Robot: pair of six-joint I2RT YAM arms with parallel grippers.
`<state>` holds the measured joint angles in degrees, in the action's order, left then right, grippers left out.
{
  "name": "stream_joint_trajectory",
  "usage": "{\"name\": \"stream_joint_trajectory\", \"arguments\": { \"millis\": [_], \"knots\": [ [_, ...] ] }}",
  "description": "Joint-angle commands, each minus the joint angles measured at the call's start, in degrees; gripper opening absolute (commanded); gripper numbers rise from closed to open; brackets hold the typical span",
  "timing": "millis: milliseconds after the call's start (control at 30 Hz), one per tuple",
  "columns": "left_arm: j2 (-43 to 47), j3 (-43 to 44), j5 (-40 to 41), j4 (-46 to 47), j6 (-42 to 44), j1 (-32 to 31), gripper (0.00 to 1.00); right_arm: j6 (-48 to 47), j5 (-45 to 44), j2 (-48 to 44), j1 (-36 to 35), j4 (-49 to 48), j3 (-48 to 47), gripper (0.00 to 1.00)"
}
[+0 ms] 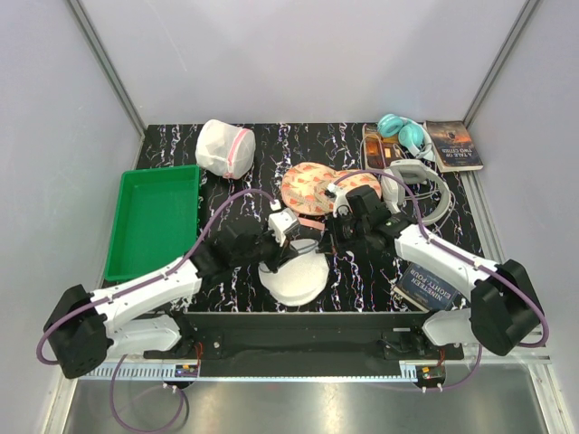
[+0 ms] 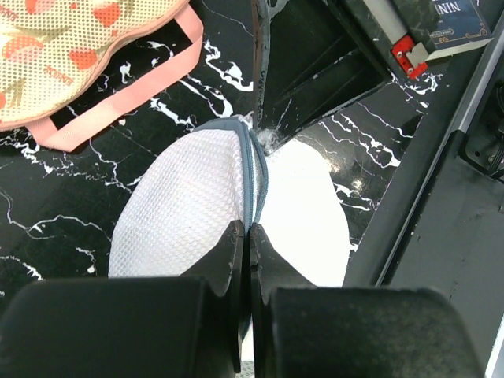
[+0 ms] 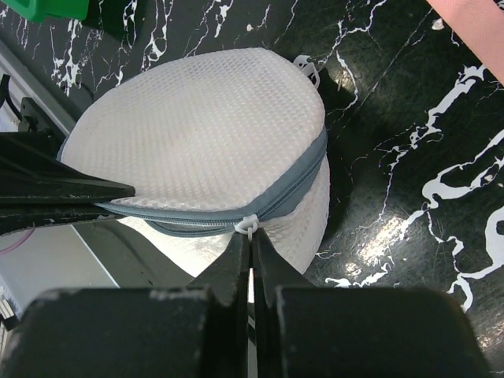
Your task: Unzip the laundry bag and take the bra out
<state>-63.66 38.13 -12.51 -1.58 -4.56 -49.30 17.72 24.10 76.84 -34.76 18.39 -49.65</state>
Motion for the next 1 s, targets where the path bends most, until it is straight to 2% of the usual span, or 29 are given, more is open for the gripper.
{"name": "stream_joint_trajectory", "arguments": {
  "millis": [0, 33, 67, 100, 133, 233, 333, 700, 833, 933, 967],
  "knots": [
    [2.57, -0.69, 1.18, -0.61, -0.19, 0.26, 0.00, -2.24, -1.60, -0.11, 1.37, 0.50, -2.73, 0.00],
    [2.49, -0.60, 1.35, -0.61, -0.28, 0.26, 0.00, -2.51, -1.08, -0.28, 1.45, 0.59, -2.65, 0.00],
    [2.40, -0.08, 1.35, -0.61, -0.54, 0.26, 0.06, -2.86, 0.15, -0.55, 1.37, 0.50, -2.56, 0.00],
    [2.22, 0.19, 1.44, -0.79, -0.63, 0.26, 0.15, -3.04, 0.60, -1.25, 1.28, 0.50, -2.47, 0.00],
    [1.79, 0.71, 1.35, -0.70, -0.72, 0.26, 0.35, -3.04, 0.95, -1.60, 1.28, 0.50, -2.38, 0.00],
    [1.00, 2.73, 0.91, -0.61, -0.63, 0.26, 0.55, -3.48, 2.18, -3.18, 0.32, 0.50, -1.94, 0.00],
    [-0.67, 5.19, 0.56, -0.44, -0.10, 0.26, 0.60, -3.74, 2.71, -3.98, -1.26, 0.42, -1.68, 0.00],
    [-5.95, 8.54, -1.28, 1.32, 0.08, 0.17, 0.60, -3.39, 2.36, -4.94, -4.00, 0.50, -1.68, 0.00],
    [-6.92, 8.37, -2.95, 1.32, -0.36, 0.17, 0.57, -3.21, 2.18, -5.30, -4.08, 0.85, -2.12, 0.00],
    [-7.18, 7.75, -4.01, 1.41, -0.63, 0.17, 0.40, -3.21, 1.40, -5.38, -4.17, 0.86, -2.12, 0.00],
    [-7.01, 7.58, -4.62, 1.50, -0.45, 0.17, 0.22, -3.21, 0.96, -5.38, -4.00, 1.03, -2.12, 0.00]
  ]
}}
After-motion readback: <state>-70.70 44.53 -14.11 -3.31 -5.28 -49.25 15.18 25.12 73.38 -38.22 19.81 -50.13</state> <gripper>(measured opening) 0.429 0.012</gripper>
